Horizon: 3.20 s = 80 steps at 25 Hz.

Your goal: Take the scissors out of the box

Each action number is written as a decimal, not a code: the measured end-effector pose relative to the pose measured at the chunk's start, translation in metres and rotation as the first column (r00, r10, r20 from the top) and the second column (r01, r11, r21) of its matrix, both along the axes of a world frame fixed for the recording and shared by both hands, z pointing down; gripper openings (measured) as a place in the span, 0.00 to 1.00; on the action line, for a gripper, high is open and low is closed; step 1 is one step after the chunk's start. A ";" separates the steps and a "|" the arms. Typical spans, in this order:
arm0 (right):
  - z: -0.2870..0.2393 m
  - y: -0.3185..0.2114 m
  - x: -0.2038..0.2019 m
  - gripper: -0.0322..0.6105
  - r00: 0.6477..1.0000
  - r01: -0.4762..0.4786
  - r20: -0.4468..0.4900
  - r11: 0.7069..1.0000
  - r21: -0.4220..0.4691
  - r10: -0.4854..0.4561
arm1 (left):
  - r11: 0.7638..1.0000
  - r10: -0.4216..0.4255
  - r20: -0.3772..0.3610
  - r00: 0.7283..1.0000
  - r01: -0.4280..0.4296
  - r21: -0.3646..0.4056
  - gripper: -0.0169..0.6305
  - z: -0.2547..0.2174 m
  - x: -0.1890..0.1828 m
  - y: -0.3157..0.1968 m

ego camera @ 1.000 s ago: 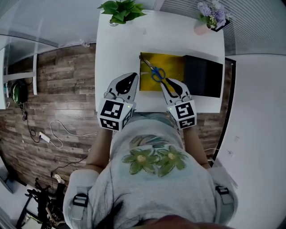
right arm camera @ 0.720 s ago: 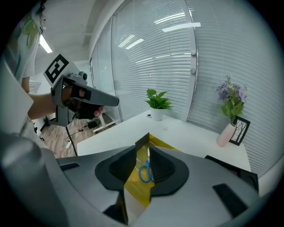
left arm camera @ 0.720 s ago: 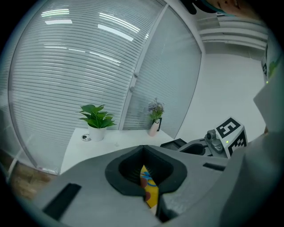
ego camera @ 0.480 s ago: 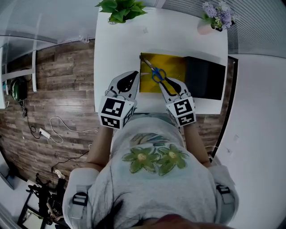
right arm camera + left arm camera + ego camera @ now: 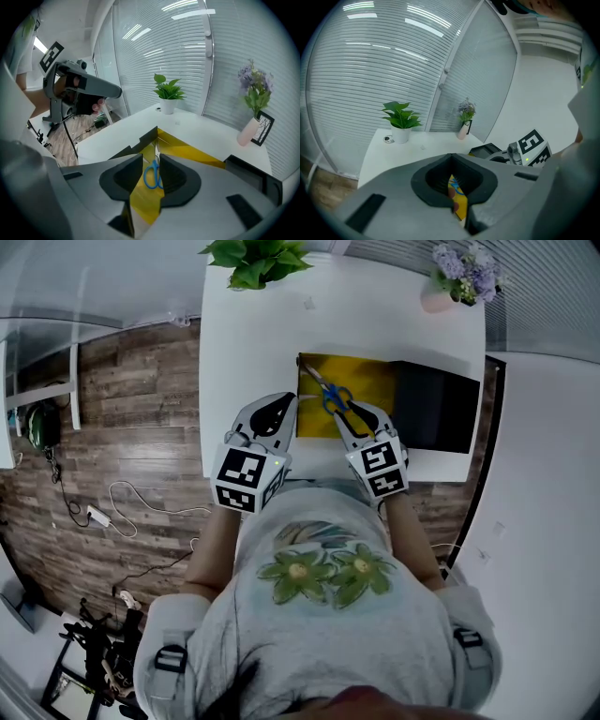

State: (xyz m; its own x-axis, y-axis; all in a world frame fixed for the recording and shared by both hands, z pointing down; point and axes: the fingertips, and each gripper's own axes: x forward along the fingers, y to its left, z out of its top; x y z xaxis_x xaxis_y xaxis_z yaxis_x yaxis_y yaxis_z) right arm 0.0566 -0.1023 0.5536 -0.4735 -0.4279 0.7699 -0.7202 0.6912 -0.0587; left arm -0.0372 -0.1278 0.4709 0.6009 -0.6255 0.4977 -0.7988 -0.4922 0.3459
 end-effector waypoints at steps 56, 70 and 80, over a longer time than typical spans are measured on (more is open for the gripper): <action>0.086 -0.011 0.007 0.24 0.981 0.025 -0.181 0.977 -0.211 -0.065 | 0.997 0.027 0.006 1.000 -0.026 -0.078 0.02 0.025 0.000 -0.013; 0.095 -0.009 0.006 0.23 0.976 0.032 -0.205 0.975 -0.221 -0.078 | 0.996 0.032 0.001 1.000 -0.031 -0.083 0.02 0.026 0.005 -0.010; 0.094 -0.010 0.007 0.18 0.980 0.027 -0.187 0.973 -0.229 -0.071 | 0.996 0.038 -0.004 0.999 -0.038 -0.076 0.02 0.023 0.012 -0.011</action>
